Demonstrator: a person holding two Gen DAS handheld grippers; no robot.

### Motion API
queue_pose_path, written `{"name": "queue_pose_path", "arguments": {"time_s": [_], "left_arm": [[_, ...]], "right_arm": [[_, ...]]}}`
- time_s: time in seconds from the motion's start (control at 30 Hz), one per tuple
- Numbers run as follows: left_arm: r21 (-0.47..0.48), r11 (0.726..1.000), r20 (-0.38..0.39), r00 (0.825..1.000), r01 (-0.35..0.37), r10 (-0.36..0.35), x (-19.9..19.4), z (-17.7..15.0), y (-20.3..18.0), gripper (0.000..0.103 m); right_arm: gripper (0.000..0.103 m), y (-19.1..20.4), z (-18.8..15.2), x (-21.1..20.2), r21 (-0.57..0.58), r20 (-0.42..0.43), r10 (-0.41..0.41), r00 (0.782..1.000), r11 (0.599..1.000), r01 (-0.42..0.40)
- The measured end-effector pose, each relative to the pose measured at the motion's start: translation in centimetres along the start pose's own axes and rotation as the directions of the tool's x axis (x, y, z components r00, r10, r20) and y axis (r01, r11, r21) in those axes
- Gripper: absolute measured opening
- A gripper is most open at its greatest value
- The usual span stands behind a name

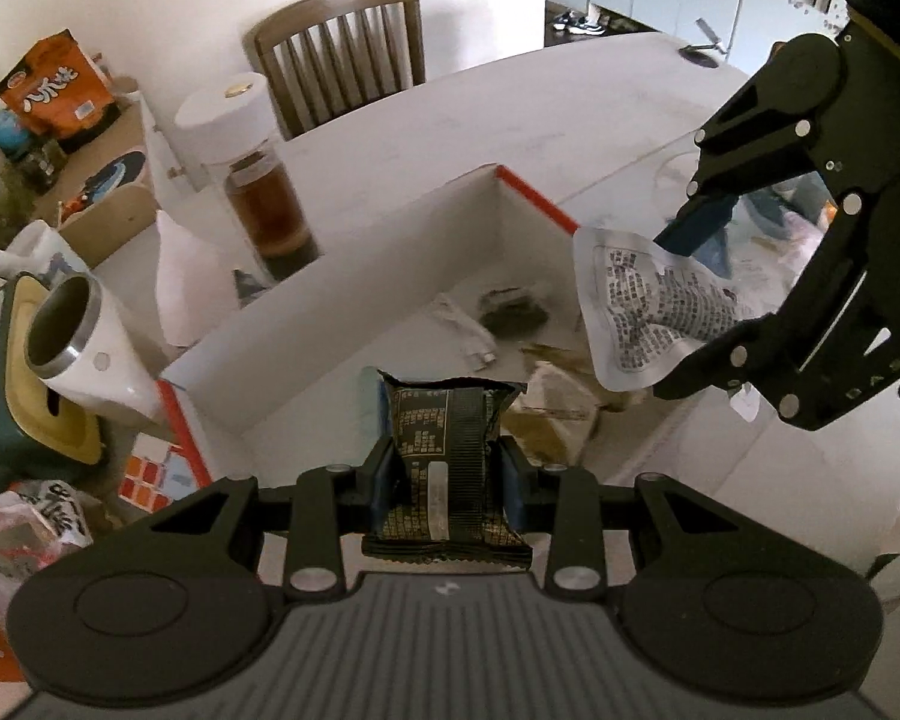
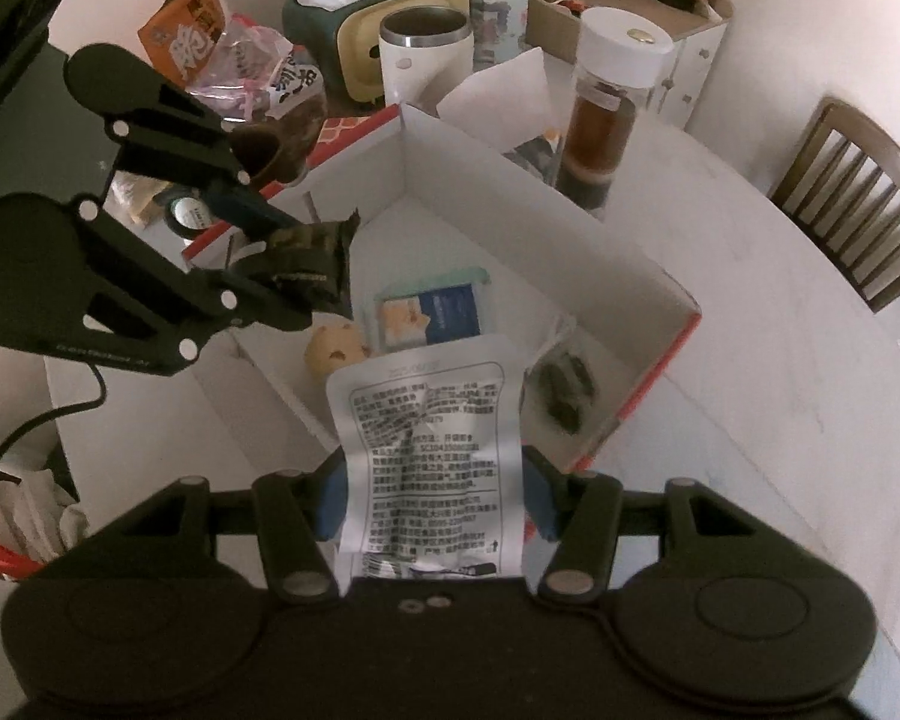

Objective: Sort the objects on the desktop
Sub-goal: 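Carry the dark snack packet in the left tool while the right tool carries the white pouch to the box, then lower the dark packet with the left tool while the right tool lowers the white pouch into the box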

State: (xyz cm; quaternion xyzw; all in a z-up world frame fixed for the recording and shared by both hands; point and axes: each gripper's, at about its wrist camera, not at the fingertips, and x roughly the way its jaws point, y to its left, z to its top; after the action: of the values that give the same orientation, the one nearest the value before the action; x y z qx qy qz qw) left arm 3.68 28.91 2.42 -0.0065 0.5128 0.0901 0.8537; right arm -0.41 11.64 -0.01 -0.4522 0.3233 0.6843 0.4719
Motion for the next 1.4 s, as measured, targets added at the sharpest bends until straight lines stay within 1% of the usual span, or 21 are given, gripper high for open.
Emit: {"name": "queue_pose_path", "arguments": {"time_s": [0.13, 0.3, 0.4, 0.53, 0.63, 0.8, 0.97, 1.23, 1.4], "left_arm": [[0.003, 1.0, -0.017, 1.0, -0.023, 0.023, 1.2, 0.5, 0.7, 0.034], [0.011, 0.999, -0.06, 0.997, -0.038, 0.039, 3.6, 0.7, 1.4, 0.034], [-0.016, 0.999, -0.096, 0.995, -0.037, 0.036, 5.2, 0.8, 2.3, 0.034], [-0.04, 0.998, -0.124, 0.992, -0.04, 0.034, 6.9, 0.6, 2.9, 0.034], [-0.034, 0.998, -0.143, 0.989, -0.045, 0.04, 8.0, 0.5, 2.9, 0.034], [-0.02, 0.998, -0.166, 0.984, -0.061, 0.057, 9.6, 0.3, 2.8, 0.034], [-0.002, 0.996, -0.207, 0.975, -0.086, 0.084, 11.5, 0.1, 3.0, 0.034], [-0.019, 0.996, -0.235, 0.969, -0.084, 0.077, 13.3, 0.1, 3.3, 0.034], [-0.001, 0.997, -0.248, 0.966, -0.079, 0.076, 14.1, 0.0, 2.9, 0.035]], "right_arm": [[0.057, -0.5, 1.0, 1.3, 0.019, -0.002, -0.004, 1.0, 1.0, 0.004], [0.057, -0.3, 2.2, 3.1, 0.019, -0.011, -0.009, 1.0, 1.0, 0.009], [0.057, 0.0, 2.7, 4.2, 0.017, -0.022, -0.016, 1.0, 1.0, 0.017], [0.057, 0.2, 3.1, 5.5, 0.016, -0.028, -0.033, 0.999, 0.999, 0.034], [0.057, 0.0, 3.1, 6.5, 0.041, -0.044, -0.019, 0.999, 0.999, 0.021], [0.057, 0.4, 2.9, 7.6, 0.036, -0.066, -0.019, 0.998, 0.999, 0.021], [0.057, 0.5, 2.9, 8.3, 0.046, -0.074, -0.018, 0.997, 0.999, 0.022], [0.057, 0.4, 2.3, 9.6, 0.062, -0.094, -0.033, 0.995, 0.997, 0.039], [0.057, 0.3, 1.7, 10.4, 0.077, -0.107, -0.042, 0.993, 0.996, 0.051]]}}
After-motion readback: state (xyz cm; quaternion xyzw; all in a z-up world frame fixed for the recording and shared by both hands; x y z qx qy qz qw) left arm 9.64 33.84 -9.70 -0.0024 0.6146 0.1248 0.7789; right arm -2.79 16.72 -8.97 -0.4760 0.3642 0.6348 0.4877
